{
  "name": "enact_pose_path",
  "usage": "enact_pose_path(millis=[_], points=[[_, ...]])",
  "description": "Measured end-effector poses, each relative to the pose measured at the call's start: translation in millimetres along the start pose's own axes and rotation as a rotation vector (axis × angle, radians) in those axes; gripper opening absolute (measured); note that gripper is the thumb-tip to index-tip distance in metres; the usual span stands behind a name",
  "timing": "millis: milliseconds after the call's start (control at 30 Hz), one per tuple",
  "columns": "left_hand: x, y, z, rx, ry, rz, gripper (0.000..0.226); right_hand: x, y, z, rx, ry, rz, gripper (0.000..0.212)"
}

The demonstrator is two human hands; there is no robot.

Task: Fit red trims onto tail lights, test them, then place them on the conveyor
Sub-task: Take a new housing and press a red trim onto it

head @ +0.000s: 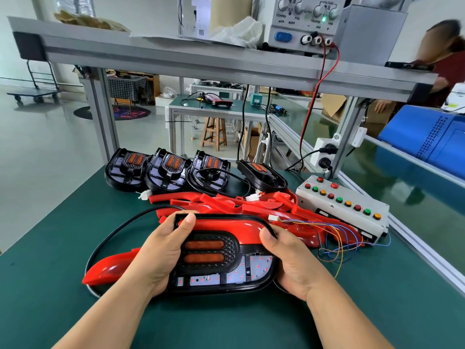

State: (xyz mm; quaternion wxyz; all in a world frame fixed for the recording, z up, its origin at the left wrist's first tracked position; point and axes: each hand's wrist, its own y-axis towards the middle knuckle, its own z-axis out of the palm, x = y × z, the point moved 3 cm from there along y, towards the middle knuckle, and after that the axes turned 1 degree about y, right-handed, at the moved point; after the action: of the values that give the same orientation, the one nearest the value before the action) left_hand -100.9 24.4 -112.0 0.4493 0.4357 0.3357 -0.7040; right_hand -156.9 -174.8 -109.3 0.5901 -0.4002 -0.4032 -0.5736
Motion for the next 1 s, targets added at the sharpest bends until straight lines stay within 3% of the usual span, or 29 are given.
enact_pose_path(millis=[100, 233, 367, 500, 567, 667, 733, 833, 900, 1000], points=[[-1.7, -0.9, -1.0, 0.004, -0.017, 0.0, 0.044, -3.0, 0.9, -1.9, -0.032, 0.027, -0.003, 0.026], [-2.3, -1.6, -2.4, 0.022, -0.037, 0.005, 0.045, -5.7, 1.0, -4.4, -0.064, 0.019, -0.02, 0.034], [-7.4, 0.4, -13.1, -0.058, -0.039, 0.057, 0.034, 10.3, -4.8, -9.9, -0.181, -0.431, -0.15, 0.047], [-23.6, -0.3, -39.7, -0.148, -0.044, 0.101, 0.028, 39.8, -15.0, -47.1, -0.544, -0.576, -0.36, 0.01], [-28.7, -1.1, -51.8, -0.189, -0.058, 0.111, 0.026, 47.8, -18.2, -58.9, -0.585, -0.757, -0.329, 0.014], [-31.6, -1.7, -60.4, -0.224, -0.064, 0.122, 0.025, 45.6, -18.2, -61.5, -0.387, -1.193, -0.128, 0.014], [-32.4, -1.5, -62.4, -0.237, -0.068, 0.123, 0.025, 41.4, -21.1, -60.7, -0.195, -1.319, 0.056, 0.016], [-33.0, -0.4, -63.7, -0.249, -0.077, 0.115, 0.027, 32.2, -25.3, -63.9, 0.052, -1.428, 0.297, 0.062], [-32.7, 0.0, -64.9, -0.26, -0.076, 0.112, 0.03, 30.6, -23.8, -61.7, 0.073, -1.491, 0.294, 0.065], [-31.5, 0.9, -63.4, -0.27, -0.068, 0.111, 0.04, 34.1, -20.4, -61.9, 0.002, -1.439, 0.135, 0.038]])
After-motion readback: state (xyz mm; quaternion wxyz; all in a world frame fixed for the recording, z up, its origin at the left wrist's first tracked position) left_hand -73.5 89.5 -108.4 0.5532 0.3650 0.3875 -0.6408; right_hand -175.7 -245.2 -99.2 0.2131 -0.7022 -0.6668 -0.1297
